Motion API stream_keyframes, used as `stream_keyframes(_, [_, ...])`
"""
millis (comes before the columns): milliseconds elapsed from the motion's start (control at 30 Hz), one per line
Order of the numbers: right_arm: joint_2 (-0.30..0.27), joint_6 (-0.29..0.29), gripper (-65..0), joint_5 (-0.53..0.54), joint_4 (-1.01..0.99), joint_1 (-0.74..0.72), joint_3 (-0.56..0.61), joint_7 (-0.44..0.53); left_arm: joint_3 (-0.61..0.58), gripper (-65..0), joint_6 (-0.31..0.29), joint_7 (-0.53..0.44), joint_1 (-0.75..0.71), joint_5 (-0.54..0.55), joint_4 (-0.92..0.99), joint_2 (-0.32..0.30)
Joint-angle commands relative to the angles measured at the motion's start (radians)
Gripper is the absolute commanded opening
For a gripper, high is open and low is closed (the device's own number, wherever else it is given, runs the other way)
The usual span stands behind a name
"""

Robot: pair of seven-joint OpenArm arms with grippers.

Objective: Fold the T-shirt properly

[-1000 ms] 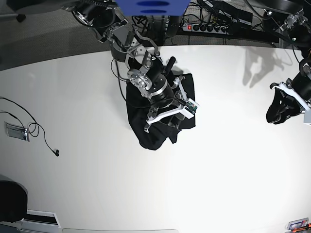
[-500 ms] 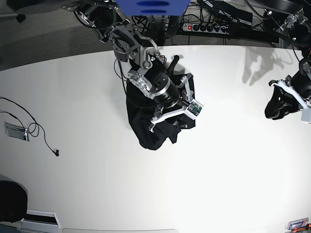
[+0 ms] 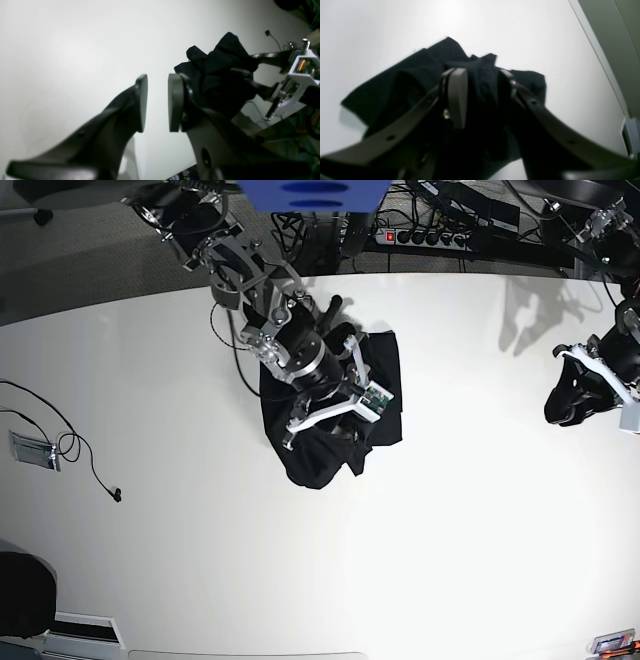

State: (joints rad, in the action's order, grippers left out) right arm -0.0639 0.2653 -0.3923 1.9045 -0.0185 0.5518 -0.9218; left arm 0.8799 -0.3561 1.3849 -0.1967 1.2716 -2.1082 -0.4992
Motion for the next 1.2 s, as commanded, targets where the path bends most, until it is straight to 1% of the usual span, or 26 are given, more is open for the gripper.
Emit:
stream_keyframes(0, [0.003,-0.010,-45.3,-0.004,0.016,-0.018,-0.005,0.016,0.006,-50.6,-0.002,-0.022,0.009,0.013,-0.010,-0.020])
stream_keyframes(200, [0.000,-0.010,-45.3,-0.004,0.005,-0.013,-0.005,0.016,0.005,-50.6,-0.002,-0.022,0.010,0.015,-0.010,-0.019])
stream_keyframes(267, [-0.023,-0.010,-45.3,-0.004,0.000,-0.016,-0.003,0.016,0.005,-50.6,-0.002,-0.022,0.010,0.015,-0.010,-0.019])
stream_keyframes(433, [-0.027,-0.010,-45.9,-0.004,-0.009,-0.013,-0.003,0.014,0.005,-50.6,-0.002,-0.022,0.010,0.015,-0.010,-0.019])
stream_keyframes(467, [-0.027,-0.010,-48.1,-0.004,-0.013,-0.013,-0.003,0.013,0.005,-50.6,-0.002,-0.022,0.010,0.015,-0.010,-0.019])
stream_keyframes(500, [-0.027,-0.010,-52.3,-0.004,-0.015,-0.016,-0.003,0.011,0.005,-50.6,-0.002,-0.022,0.010,0.015,-0.010,-0.019])
stream_keyframes(533, [-0.027,-0.010,-57.8,-0.004,-0.020,-0.018,-0.003,0.010,0.005,-50.6,-0.002,-0.022,0.010,0.015,-0.010,-0.019])
stream_keyframes(567, [-0.027,-0.010,-65.0,-0.004,-0.024,-0.018,-0.003,0.008,0.005,-50.6,-0.002,-0.022,0.010,0.015,-0.010,-0.019])
stream_keyframes(867, [-0.023,-0.010,-65.0,-0.006,-0.027,-0.013,0.003,0.005,0.005,-50.6,-0.002,-0.022,0.012,0.016,-0.010,-0.017])
stream_keyframes(900, [-0.014,-0.010,-65.0,-0.006,-0.027,-0.013,0.006,0.005,0.005,-50.6,-0.002,-0.022,0.012,0.016,-0.010,-0.017])
stream_keyframes(1000, [0.059,-0.010,-65.0,-0.007,-0.027,-0.018,0.014,0.005,0.005,-50.6,-0.002,-0.022,0.012,0.018,-0.010,-0.017])
stream_keyframes(1067, [0.091,-0.010,-65.0,-0.007,-0.027,-0.018,0.018,0.005,0.005,-50.6,-0.002,-0.022,0.012,0.018,-0.010,-0.017])
stream_keyframes(1167, [0.100,-0.010,-65.0,-0.006,-0.036,-0.019,0.026,0.005,0.005,-50.6,-0.002,-0.022,0.010,0.018,-0.010,-0.017])
